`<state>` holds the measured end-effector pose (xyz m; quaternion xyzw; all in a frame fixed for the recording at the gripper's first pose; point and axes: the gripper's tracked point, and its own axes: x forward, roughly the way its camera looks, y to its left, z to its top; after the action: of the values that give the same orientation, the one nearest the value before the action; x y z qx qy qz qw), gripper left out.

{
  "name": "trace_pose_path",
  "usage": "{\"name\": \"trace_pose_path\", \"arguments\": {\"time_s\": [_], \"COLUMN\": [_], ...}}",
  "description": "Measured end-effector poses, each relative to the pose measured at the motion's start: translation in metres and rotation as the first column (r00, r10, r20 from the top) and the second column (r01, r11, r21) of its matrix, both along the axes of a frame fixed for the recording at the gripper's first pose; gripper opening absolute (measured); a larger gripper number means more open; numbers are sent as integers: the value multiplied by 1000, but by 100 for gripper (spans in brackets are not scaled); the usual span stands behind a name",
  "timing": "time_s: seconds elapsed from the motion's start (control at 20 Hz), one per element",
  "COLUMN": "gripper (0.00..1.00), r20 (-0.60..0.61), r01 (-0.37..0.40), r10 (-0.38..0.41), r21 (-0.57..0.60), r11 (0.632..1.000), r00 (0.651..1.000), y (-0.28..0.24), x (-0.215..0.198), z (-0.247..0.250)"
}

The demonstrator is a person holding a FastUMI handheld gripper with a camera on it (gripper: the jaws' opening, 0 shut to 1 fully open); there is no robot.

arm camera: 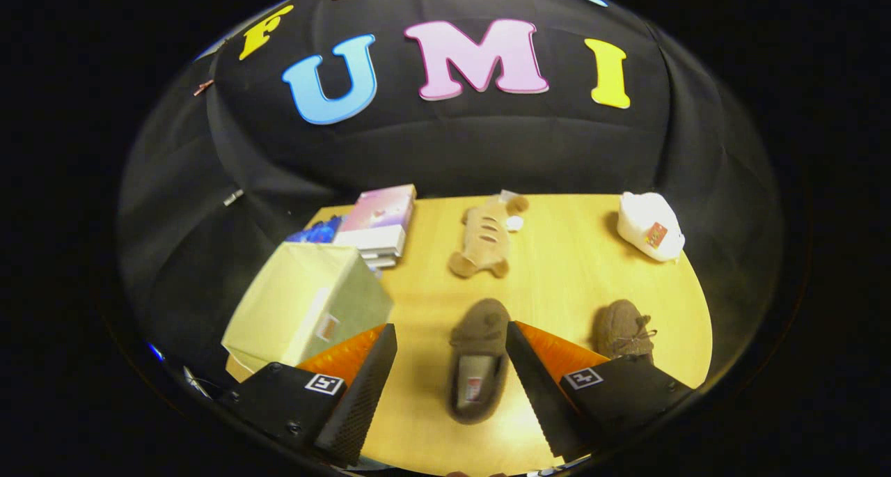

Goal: Open the storage box then place both shoes into the box .Put the left shoe in first, then the right shoe, with the right side of both shoes facing outward in a uniform manner.

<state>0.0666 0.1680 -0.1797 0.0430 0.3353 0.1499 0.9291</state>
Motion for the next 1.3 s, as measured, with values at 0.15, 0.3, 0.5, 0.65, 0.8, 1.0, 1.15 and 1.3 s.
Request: {"name": "trace_pose_path", "arguments": {"time_s": [0.15,0.3,0.5,0.65,0.8,1.0,1.15,1.3], "gripper": [98,99,94,82,62,24,11,7], "r20": [-49,-101,-145,-164,-153,-132,-151,-177], "r01": [-8,-7,10,19,13,29,50,101], "r10": [4,-5,-32,-41,-33,-49,-68,-108], "r21": [-80,-116,-149,-137,-126,-151,-115,-50], "r11": [997,993,989,990,992,988,992,994], "r00": [999,995,989,986,988,990,986,978], "y": [-21,-29,-36,-32,-24,-22,-23,-22], "x": [-2,7,29,39,44,44,46,44], "z": [-52,-98,-146,-164,-169,-172,-171,-160]}}
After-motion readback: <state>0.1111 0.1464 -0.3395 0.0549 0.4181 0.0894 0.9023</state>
